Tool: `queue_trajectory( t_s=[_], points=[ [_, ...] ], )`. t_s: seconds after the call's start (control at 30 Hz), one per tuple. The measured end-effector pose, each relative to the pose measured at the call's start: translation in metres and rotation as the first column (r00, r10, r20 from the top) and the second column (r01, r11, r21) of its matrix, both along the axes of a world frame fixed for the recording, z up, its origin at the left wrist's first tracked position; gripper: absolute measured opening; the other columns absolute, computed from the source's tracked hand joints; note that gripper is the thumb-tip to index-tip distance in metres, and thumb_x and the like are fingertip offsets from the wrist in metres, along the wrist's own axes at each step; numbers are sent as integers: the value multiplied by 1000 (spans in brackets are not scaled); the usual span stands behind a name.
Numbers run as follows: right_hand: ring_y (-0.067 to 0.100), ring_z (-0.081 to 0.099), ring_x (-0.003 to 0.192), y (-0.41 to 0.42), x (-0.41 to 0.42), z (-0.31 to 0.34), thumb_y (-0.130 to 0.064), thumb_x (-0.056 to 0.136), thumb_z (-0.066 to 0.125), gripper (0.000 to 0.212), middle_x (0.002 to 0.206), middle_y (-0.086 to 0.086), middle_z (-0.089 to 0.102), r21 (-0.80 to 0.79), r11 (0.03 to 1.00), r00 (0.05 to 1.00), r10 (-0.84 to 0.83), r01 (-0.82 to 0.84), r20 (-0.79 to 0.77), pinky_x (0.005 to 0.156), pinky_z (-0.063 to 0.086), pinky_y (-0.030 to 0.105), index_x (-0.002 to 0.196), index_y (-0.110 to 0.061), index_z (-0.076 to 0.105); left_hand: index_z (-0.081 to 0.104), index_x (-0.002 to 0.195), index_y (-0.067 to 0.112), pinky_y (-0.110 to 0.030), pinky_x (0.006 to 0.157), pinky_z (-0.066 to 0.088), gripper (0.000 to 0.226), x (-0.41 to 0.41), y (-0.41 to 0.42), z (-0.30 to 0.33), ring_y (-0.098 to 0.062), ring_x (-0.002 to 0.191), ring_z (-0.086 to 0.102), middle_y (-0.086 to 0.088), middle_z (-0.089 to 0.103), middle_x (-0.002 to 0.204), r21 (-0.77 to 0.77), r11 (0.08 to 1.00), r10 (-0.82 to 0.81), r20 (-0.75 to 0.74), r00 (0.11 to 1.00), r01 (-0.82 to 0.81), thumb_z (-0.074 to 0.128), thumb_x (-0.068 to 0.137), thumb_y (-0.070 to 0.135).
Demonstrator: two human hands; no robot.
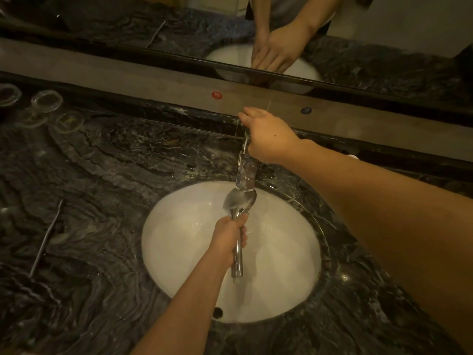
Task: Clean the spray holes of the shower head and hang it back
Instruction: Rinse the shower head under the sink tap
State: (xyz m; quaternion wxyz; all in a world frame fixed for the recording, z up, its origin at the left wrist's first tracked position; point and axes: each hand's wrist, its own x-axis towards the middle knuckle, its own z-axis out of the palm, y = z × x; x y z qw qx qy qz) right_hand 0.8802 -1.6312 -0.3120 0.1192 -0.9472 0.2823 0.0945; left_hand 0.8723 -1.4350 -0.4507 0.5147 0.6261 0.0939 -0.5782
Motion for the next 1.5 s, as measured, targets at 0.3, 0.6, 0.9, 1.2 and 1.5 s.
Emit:
queue_trajectory(
  t_s=[0.3, 0.6, 0.9, 1.2, 1.5],
  points=[
    [25, 13, 151, 1, 0, 2, -15, 89, 62, 79, 164, 8, 16, -4, 1000, 1000, 3, -3, -1, 118, 22, 41, 156, -13, 20, 47, 100, 16, -18, 34, 33, 22, 5, -11, 7, -7, 42, 36, -1, 41, 63, -44, 994, 74, -399, 914, -100, 67, 95, 24],
    [25, 12, 151, -1, -1, 1, -16, 91, 60, 78, 165, 8, 14, 0, 1000, 1000, 13, -13, -8, 118, 22, 42, 157, -13, 19, 57, 108, 5, -33, 57, 53, 16, 5, -13, 1, -20, 59, 54, -7, 54, 71, -130, 991, -29, -384, 923, -23, 56, 101, 19],
    [26, 12, 151, -3, -1, -4, -16, 89, 60, 79, 165, 9, 15, 9, 1000, 1000, 11, -11, 0, 118, 23, 43, 156, -13, 20, 50, 84, 16, -21, 40, 32, 26, -6, -28, -1, -10, 40, 34, 1, 40, 58, -20, 994, -103, 85, 991, 105, 75, 85, 11],
    [25, 12, 151, -3, -1, -2, -19, 90, 58, 77, 165, 9, 14, 4, 1000, 1000, 18, -18, -2, 118, 22, 41, 157, -12, 19, 56, 85, 13, -22, 42, 33, 9, 1, -30, -6, -13, 40, 38, -4, 46, 61, 43, 984, -180, 220, 959, 174, 64, 89, 11],
    [25, 11, 151, 0, -1, 1, -17, 90, 56, 77, 165, 10, 13, 10, 1000, 1000, 7, -7, -3, 119, 20, 38, 157, -12, 18, 42, 61, 23, -20, 41, 30, 26, 7, -5, 4, -10, 36, 26, 9, 30, 46, -17, 983, -176, -356, 918, 182, 60, 78, 18]
  ],
)
